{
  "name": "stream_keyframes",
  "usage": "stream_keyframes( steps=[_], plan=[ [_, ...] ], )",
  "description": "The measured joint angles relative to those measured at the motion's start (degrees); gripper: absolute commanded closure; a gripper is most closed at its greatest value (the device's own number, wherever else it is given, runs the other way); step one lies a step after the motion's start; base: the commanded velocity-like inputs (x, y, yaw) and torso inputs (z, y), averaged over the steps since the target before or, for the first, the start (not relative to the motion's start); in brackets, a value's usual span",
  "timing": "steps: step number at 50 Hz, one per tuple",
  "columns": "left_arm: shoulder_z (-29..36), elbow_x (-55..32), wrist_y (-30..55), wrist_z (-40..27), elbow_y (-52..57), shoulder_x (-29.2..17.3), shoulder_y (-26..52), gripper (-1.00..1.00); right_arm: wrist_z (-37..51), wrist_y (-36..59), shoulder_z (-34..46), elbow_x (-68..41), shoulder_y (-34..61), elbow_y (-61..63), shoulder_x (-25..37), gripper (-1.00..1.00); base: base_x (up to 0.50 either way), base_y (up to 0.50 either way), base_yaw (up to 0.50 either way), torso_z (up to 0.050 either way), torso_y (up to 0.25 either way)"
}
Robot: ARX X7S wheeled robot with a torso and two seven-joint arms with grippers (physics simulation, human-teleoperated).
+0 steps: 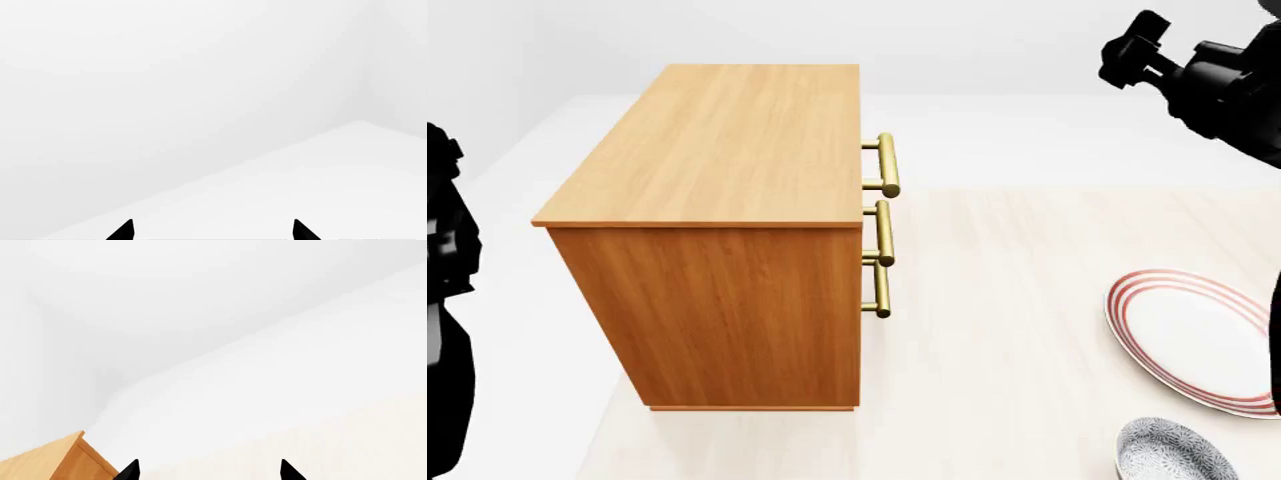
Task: Open the top drawer of the cabinet and put the bowl in it.
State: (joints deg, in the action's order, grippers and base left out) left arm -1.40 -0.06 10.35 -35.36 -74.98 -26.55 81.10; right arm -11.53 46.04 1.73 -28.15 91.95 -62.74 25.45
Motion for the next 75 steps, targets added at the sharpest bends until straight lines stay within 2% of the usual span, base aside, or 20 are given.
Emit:
stream_keyframes(
  steps=[8,15,25,35,49,75],
  plan=[
    [-0.25,0.01,0.32,0.23,-0.01,0.07,-0.03,-1.00,-4.18,-0.83,-7.62,-0.53,-1.38,-6.71,-4.03,-1.00,0.00,0.00,0.00,0.000,0.000],
    [-0.31,0.04,0.64,0.38,-0.02,0.19,0.33,-1.00,-7.76,1.03,-21.46,2.34,-4.51,-9.49,-6.84,-1.00,0.00,0.00,0.00,0.000,0.000],
    [-0.30,0.06,0.91,0.45,-0.01,0.18,0.78,-1.00,-12.23,6.23,-44.33,12.30,-8.47,-11.26,-8.98,-1.00,0.00,0.00,0.00,0.000,0.000],
    [-0.23,0.06,1.01,0.53,0.00,0.07,1.07,-1.00,-16.64,9.03,-56.83,21.26,-10.52,-11.89,-10.50,-1.00,0.00,0.00,0.00,0.000,0.000],
    [-0.44,0.02,0.82,0.90,0.00,0.07,0.96,-1.00,-20.60,8.89,-62.25,26.47,-12.49,-12.16,-12.64,-1.00,0.00,0.00,0.00,0.000,0.000],
    [-0.77,0.05,0.49,1.37,-0.01,0.01,0.77,-1.00,-23.32,8.14,-58.67,28.24,-14.82,-12.25,-17.96,-1.00,0.00,0.00,0.00,0.000,0.000]
  ],
)
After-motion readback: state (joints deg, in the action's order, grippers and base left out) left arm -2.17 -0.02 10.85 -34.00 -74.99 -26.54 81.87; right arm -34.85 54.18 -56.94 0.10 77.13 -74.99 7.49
